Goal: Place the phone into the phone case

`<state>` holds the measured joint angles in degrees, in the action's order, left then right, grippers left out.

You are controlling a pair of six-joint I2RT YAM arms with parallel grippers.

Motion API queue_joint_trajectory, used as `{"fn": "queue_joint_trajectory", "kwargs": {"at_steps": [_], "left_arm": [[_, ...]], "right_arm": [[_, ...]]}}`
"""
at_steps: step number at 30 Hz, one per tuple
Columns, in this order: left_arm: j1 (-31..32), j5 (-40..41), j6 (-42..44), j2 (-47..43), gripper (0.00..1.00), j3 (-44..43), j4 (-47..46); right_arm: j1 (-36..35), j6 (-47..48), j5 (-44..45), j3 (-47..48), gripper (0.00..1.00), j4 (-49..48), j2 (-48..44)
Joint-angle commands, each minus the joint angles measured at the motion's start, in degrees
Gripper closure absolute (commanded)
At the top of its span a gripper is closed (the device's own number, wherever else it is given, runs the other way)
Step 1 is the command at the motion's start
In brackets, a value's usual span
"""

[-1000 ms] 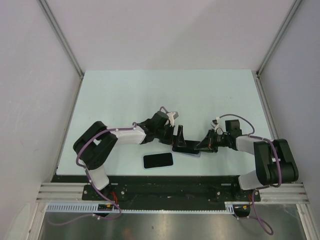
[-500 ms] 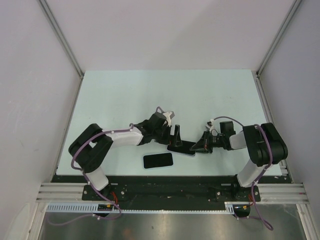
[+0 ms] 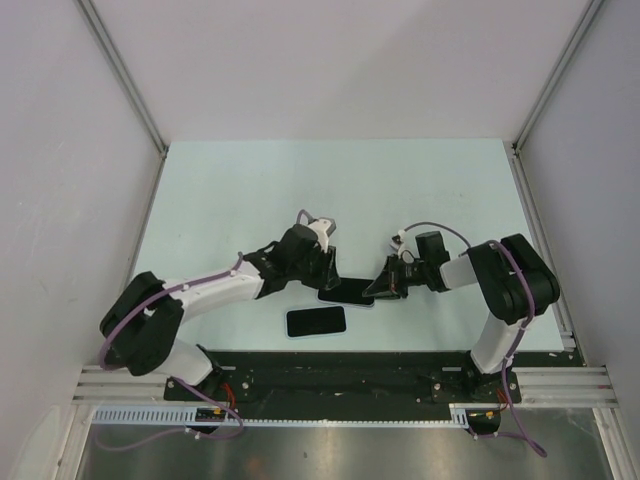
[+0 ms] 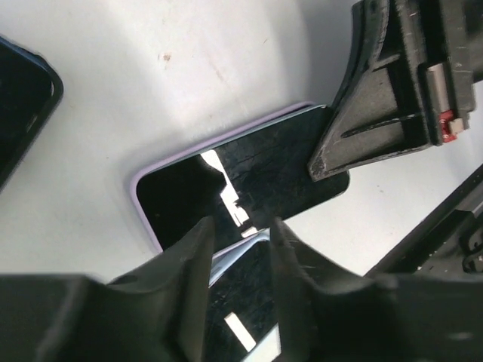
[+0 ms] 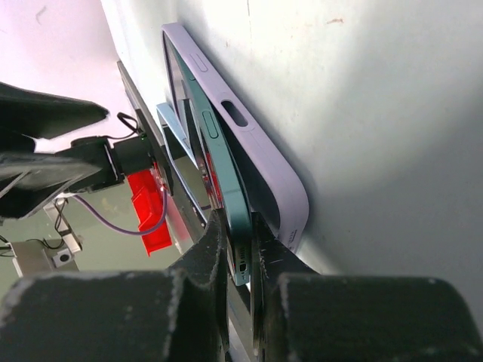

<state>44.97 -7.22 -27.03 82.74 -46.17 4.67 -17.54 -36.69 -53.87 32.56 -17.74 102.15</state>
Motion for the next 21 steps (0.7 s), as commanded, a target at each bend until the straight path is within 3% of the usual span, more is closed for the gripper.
{"fn": "queue_joint_trajectory", "kwargs": {"at_steps": [1,2,3,10,12,21], "left_arm": [[0.12,-0.68,1.89,5.04,0.72,-3.56,2.10],[0.20,-1.21,1.72,6.28,0.83,-4.18,2.10],[0.38,-2.00,1.80,7.51,0.87,-4.88,2.10],[1.26,-1.57,2.15,14.81,1.00,-7.36,2.54],[1.26,-1.30,2.15,15.17,1.00,-6.83,2.72],[1.17,2.56,2.86,14.99,1.00,-5.16,5.70]], "right_arm": [[-5.04,2.67,19.50,0.05,0.98,5.78,4.72],[-5.31,2.93,20.28,0.49,0.98,6.31,4.99],[-6.01,3.46,20.90,0.84,0.98,6.66,5.16],[-10.22,6.88,28.02,4.97,0.84,14.56,5.70],[-11.37,7.94,31.27,7.07,0.81,19.21,5.43],[-18.23,10.49,47.61,12.97,0.53,33.81,2.97]]}}
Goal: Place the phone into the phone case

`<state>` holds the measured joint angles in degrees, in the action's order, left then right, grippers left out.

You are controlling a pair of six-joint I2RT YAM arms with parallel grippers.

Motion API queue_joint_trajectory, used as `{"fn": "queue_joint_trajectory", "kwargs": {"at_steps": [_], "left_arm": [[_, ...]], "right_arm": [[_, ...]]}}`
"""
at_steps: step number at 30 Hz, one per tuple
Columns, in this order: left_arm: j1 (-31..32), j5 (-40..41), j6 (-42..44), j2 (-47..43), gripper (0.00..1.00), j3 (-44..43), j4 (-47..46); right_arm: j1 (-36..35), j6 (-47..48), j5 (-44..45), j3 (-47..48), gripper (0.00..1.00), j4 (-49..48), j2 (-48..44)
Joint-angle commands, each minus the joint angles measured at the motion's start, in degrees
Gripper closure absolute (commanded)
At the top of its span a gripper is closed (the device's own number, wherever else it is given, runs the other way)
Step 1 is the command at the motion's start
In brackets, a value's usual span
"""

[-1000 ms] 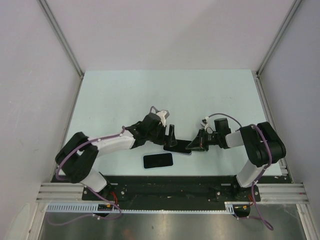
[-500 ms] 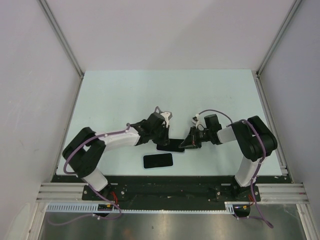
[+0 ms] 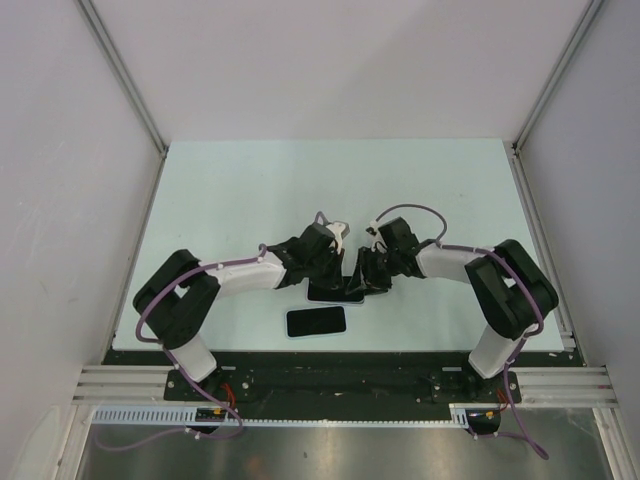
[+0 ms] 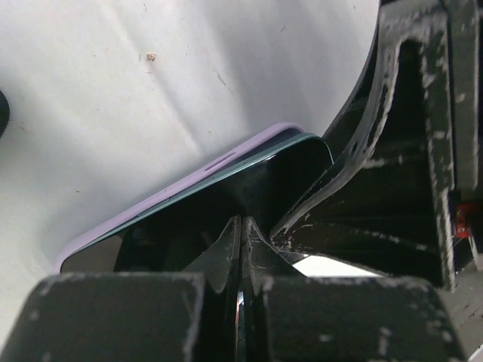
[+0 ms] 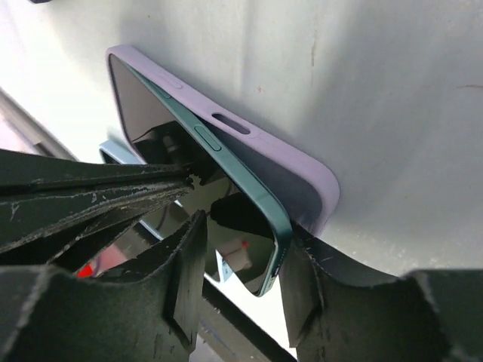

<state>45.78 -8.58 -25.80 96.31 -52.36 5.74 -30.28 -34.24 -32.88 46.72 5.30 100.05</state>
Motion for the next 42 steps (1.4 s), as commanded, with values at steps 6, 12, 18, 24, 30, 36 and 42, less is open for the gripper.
{"fn": "queue_joint_trajectory", "kwargs": {"at_steps": [6,12,18,24,30,36,42], "left_arm": [[0.36,5.68,1.90,1.86,1.00,1.12,6.74],[0.36,7.70,1.37,1.33,1.00,2.35,7.71],[0.36,8.40,1.11,2.39,1.00,2.44,8.24],[0.36,8.40,0.93,2.65,1.00,2.44,8.50],[0.36,9.90,0.67,2.21,1.00,2.70,8.59],[0.36,10.86,0.49,0.98,1.00,3.58,8.59],[0.36,11.04,0.05,1.33,1.00,4.11,8.59]], "right_arm": [[-7.33,9.45,36.83,1.97,0.47,17.10,6.47],[-10.41,9.37,42.11,4.34,0.45,21.24,4.72],[-13.40,9.10,42.12,6.89,0.42,24.84,-2.04],[-12.87,10.16,39.04,7.25,0.38,25.81,-11.01],[-6.39,10.86,28.25,4.71,0.36,23.63,-20.75],[4.52,9.19,4.26,-5.30,0.35,12.38,-23.94],[8.31,4.54,-9.65,-10.24,0.41,-2.12,-14.11]]}}
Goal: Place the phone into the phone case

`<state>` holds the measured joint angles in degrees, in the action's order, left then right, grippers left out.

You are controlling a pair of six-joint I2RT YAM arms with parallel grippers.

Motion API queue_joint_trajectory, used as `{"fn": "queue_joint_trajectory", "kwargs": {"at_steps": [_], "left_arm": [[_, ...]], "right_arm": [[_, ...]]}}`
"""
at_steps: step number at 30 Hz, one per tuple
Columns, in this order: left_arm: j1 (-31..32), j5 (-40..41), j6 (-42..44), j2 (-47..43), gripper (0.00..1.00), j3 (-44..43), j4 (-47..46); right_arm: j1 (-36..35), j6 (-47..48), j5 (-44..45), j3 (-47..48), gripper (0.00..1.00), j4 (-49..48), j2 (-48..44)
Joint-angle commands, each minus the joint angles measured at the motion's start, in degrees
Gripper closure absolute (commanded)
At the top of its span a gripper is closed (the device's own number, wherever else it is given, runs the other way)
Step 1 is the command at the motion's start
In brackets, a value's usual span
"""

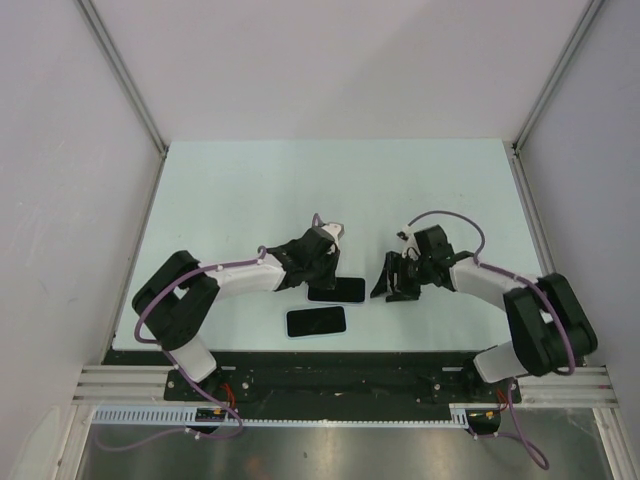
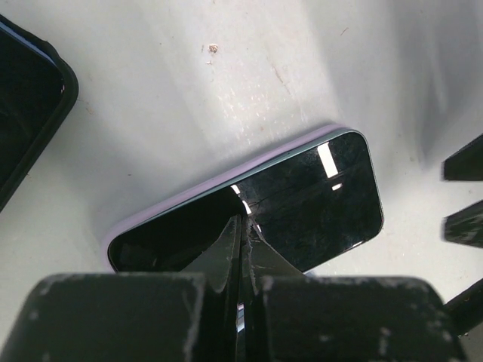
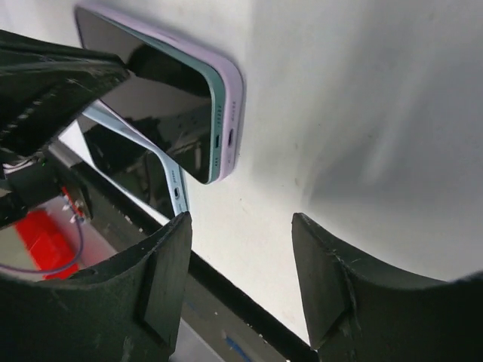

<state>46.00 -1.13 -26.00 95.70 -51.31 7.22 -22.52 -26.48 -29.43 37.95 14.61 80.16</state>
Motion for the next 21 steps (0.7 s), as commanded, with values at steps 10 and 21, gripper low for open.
{"fn": "queue_joint_trajectory", "kwargs": {"at_steps": [10,21], "left_arm": [[0.14,3.59,0.25,2.12,1.00,3.32,7.02],[0.23,2.27,0.60,2.21,1.00,2.00,7.19]], "right_arm": [[0.55,-7.62,-11.01,-1.13,0.75,-21.38,20.30],[-5.86,-0.86,15.32,6.33,0.91,-3.57,23.37]]}}
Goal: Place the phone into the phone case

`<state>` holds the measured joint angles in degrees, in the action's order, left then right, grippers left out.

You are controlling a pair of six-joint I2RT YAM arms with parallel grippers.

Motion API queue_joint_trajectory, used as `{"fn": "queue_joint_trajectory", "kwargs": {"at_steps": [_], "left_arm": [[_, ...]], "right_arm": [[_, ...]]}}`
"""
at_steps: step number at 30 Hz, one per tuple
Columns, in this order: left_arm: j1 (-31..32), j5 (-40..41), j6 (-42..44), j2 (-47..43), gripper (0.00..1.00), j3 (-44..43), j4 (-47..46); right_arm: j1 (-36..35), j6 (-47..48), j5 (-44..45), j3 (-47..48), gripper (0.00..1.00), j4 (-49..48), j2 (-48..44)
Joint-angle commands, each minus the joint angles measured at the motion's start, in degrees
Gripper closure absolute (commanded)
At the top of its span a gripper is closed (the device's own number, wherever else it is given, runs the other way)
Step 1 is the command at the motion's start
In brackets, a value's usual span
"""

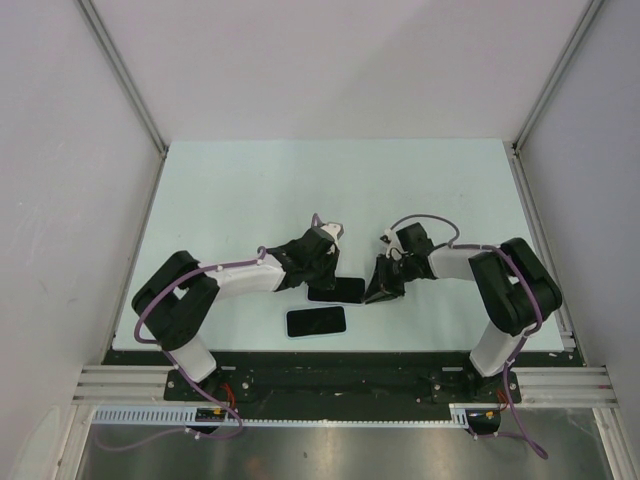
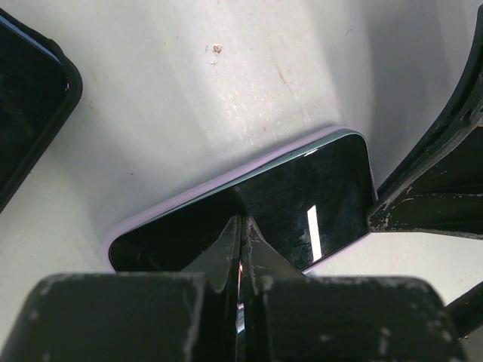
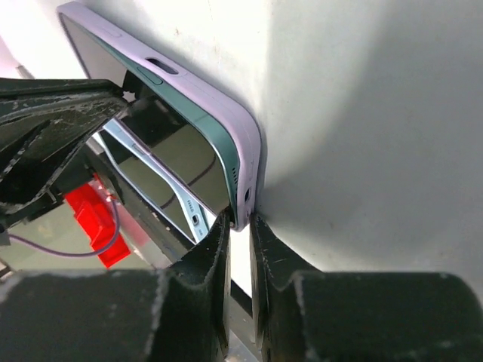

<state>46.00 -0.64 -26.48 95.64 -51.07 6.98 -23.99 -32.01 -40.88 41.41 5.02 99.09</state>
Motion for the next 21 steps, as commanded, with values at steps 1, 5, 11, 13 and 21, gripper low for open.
{"fn": "queue_joint_trajectory", "kwargs": {"at_steps": [1,5,11,13,21], "left_arm": [[0.23,1.79,1.17,2.19,1.00,1.76,7.43],[0.23,1.88,1.17,2.01,1.00,1.85,7.43],[0.23,1.61,1.17,1.92,1.00,1.94,7.61],[0.23,1.70,1.17,1.84,1.00,1.94,7.61],[0.23,1.26,1.25,0.96,1.00,2.46,7.69]], "right_arm": [[-6.49,4.85,29.26,3.58,0.92,7.28,5.49],[-12.91,4.68,43.23,8.06,0.92,14.22,8.40],[-17.58,3.89,51.26,11.06,0.88,18.80,5.70],[-17.58,4.06,50.29,11.06,0.84,18.98,2.88],[-8.28,2.22,27.31,2.47,0.48,7.40,-14.34]]}}
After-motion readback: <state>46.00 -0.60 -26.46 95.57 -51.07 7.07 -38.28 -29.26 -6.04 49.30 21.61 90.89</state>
